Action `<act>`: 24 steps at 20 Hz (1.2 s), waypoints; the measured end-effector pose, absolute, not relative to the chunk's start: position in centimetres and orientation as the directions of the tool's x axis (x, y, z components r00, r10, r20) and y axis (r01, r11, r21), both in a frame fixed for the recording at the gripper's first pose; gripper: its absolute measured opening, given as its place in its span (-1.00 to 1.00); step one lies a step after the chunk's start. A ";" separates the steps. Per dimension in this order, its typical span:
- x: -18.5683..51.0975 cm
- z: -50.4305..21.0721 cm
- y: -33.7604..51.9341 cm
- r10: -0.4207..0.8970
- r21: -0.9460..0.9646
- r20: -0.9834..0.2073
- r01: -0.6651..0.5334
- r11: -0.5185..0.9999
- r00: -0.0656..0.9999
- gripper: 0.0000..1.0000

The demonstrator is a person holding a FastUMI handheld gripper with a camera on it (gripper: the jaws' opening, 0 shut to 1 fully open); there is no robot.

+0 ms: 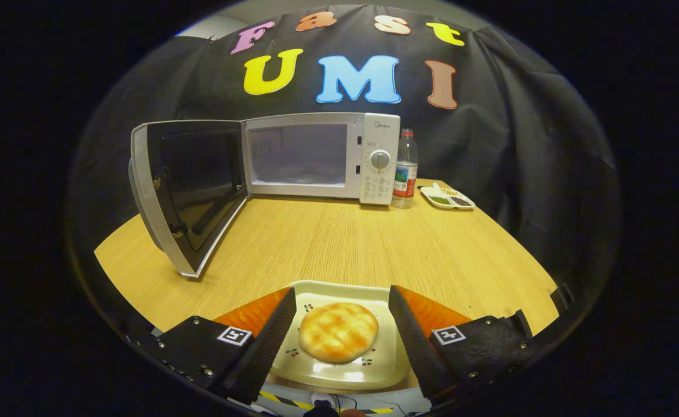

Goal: Open the microwave, put the food inside, and close the microwave door.

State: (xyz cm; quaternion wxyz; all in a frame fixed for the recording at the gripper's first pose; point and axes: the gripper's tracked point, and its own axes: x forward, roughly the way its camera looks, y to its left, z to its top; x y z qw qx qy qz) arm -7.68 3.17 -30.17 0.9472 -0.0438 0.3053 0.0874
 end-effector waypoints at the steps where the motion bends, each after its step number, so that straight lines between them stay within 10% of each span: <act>1: -7.9 -30.8 3.2 0.142 -0.019 -0.605 -0.192 0.981 0.784 0.95; 14: -9.2 -34.2 3.7 0.159 0.037 -0.716 -0.190 0.981 0.679 0.69; 24: -0.6 -27.2 7.7 0.257 0.144 -0.577 -0.213 0.966 0.775 0.69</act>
